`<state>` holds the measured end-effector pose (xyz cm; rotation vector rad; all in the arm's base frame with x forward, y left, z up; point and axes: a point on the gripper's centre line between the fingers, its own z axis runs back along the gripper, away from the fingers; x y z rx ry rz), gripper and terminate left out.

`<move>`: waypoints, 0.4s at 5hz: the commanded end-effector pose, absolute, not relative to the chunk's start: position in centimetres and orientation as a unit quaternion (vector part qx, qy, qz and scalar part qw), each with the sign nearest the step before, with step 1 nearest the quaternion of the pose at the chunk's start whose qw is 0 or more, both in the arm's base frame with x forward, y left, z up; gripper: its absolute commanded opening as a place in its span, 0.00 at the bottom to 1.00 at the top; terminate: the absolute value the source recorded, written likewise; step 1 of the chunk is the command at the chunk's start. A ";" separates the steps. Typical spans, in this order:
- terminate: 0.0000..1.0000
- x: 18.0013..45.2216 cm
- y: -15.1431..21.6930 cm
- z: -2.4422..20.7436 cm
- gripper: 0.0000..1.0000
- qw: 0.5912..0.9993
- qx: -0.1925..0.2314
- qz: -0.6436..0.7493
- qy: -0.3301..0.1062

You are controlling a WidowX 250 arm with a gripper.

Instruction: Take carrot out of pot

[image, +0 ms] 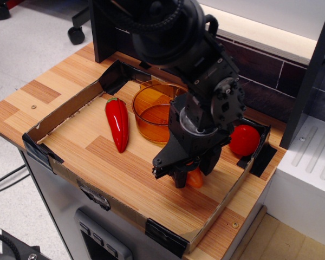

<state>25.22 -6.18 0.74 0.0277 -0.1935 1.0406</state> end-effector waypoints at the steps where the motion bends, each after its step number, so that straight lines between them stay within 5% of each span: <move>1: 0.00 25.1 -5.0 3.1 1.00 0.854 -0.003 0.513 -0.084; 2: 0.00 25.7 -4.5 6.6 1.00 0.838 -0.032 0.536 -0.096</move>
